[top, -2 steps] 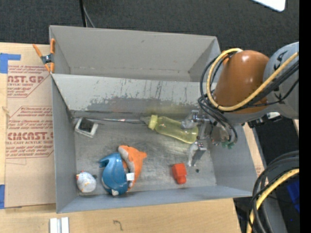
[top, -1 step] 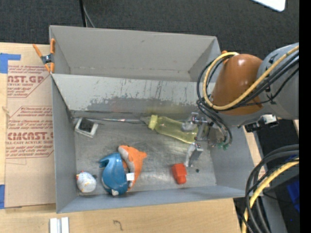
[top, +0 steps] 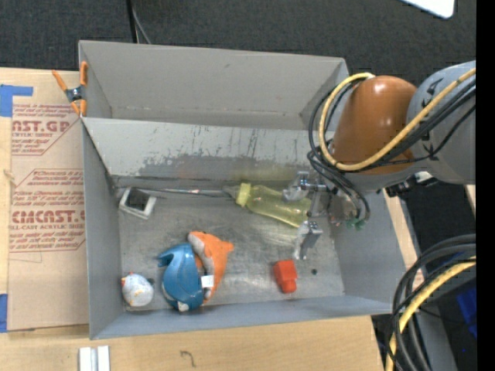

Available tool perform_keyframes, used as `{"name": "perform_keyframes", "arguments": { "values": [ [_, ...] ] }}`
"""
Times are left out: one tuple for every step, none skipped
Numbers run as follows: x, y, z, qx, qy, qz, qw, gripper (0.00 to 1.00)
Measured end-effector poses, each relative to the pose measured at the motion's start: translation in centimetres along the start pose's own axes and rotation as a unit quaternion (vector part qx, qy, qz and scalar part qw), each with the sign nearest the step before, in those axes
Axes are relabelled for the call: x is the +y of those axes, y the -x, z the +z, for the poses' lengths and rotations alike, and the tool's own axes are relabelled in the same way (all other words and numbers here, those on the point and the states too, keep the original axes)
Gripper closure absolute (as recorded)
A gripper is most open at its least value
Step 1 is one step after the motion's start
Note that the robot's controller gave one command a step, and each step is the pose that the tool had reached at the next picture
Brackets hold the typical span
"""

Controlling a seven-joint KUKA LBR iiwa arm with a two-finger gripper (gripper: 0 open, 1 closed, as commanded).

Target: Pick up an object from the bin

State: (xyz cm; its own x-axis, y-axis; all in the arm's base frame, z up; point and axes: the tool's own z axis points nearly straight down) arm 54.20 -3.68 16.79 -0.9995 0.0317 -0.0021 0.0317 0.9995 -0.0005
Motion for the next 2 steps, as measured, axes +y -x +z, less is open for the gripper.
{"name": "perform_keyframes", "arguments": {
  "values": [
    [-1.4,-1.6,4.2,-0.0040,0.000,-0.133,0.9911,0.00],
    [-1.0,-4.2,6.6,0.0051,0.002,-0.139,0.9903,0.00]
  ]
}}
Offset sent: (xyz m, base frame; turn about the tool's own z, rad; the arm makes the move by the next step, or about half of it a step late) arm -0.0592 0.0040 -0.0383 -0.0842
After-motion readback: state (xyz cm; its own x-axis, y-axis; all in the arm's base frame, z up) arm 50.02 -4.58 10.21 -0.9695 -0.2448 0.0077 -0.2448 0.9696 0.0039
